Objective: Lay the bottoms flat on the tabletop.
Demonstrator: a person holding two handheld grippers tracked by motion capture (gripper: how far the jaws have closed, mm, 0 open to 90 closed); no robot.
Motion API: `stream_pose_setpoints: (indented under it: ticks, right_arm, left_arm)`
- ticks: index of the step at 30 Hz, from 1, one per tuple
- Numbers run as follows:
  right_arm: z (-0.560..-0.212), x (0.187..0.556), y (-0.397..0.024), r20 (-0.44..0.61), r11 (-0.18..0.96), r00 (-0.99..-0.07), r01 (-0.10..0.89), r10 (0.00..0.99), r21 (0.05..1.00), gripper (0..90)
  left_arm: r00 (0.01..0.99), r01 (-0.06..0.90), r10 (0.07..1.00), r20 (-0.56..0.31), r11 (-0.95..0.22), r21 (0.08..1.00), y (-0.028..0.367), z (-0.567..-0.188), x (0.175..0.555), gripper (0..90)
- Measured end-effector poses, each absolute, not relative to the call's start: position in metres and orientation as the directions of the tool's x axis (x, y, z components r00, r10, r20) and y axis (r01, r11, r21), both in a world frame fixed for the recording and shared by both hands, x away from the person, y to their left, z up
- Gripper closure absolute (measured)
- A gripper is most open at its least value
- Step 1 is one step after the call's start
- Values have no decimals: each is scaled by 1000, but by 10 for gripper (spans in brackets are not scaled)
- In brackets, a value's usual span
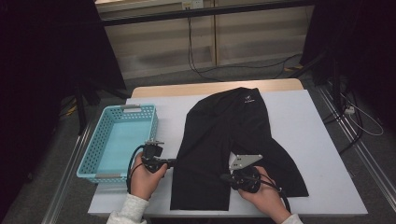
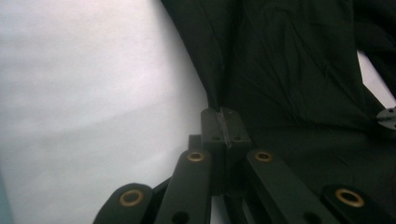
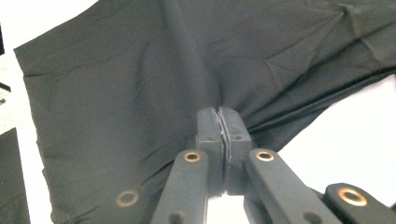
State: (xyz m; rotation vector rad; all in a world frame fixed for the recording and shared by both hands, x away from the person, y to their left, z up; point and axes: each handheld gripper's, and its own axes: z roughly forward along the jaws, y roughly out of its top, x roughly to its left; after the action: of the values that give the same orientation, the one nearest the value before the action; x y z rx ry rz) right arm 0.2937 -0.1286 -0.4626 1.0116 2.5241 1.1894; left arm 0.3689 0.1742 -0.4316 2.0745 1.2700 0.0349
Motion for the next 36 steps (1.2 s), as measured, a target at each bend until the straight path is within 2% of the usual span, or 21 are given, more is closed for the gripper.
stream_pose_setpoints:
  ticks: [36]
  right_arm:
    - [-461,291,-118,114,470,-775,486,622,737,890]
  left_arm:
    - [516,778,795,-317,-281,562,175,-425,367,900]
